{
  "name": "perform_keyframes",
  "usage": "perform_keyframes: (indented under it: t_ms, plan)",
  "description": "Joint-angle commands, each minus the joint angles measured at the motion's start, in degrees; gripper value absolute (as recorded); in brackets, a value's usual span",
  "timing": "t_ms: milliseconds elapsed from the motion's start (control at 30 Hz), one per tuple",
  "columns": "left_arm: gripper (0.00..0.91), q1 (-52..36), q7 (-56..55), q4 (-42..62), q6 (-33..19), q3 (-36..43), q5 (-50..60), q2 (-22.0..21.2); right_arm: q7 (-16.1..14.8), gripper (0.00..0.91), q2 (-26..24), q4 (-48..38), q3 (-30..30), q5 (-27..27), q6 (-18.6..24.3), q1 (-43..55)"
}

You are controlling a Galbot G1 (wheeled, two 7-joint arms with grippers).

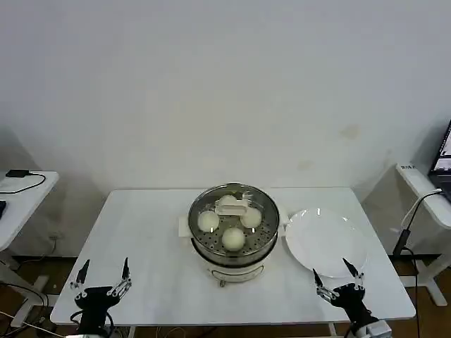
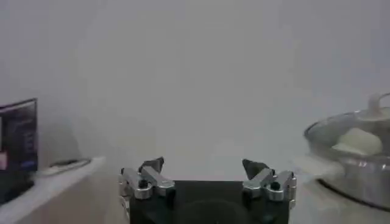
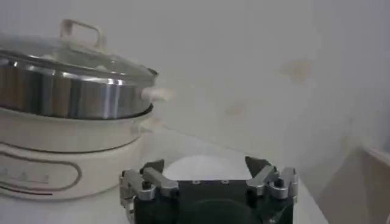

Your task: Take steamed baozi put them in steamer then cover it.

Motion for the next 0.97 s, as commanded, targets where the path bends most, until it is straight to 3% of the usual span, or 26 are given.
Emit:
perform_keyframes:
  t_ms: [33, 333, 400, 633, 733, 967]
  plan:
    - [0.907, 3.1, 0.0, 2.1, -2.8, -2.5, -4.9, -0.4, -0.1, 0.907, -0.1, 0.3, -0.1, -0.1, 0.1, -0.6]
    - [0.907, 3.3, 2.2, 3.8, -0.7, -1.7, -4.7, -0.3, 0.6, 0.907, -0.2, 0.6, -1.3, 0.2, -0.3, -0.8]
    - [0.907, 3.6, 2.6, 4.1, -0.1, -1.5, -4.1, -0.1, 1.4, 0.907, -0.3, 1.6, -2.0, 3.5, -1.9, -0.9]
    - [0.907, 3.4, 3.5, 5.3, 1.2, -1.4, -2.3, 0.0, 1.9, 0.907, -1.8, 3.0, -2.8, 4.3, -5.0, -2.2]
    - [0.907, 2.7, 3.3, 6.3, 1.2, -1.4, -2.3, 0.3, 4.0, 0.907, -3.5, 3.7, -4.2, 7.8, -6.2, -3.2]
    - [0.907, 2.8, 3.3, 6.1, 1.1, -2.3, -2.2, 0.3, 6.3, 0.907, -6.5, 5.0, -5.1, 9.8, -8.2, -4.6]
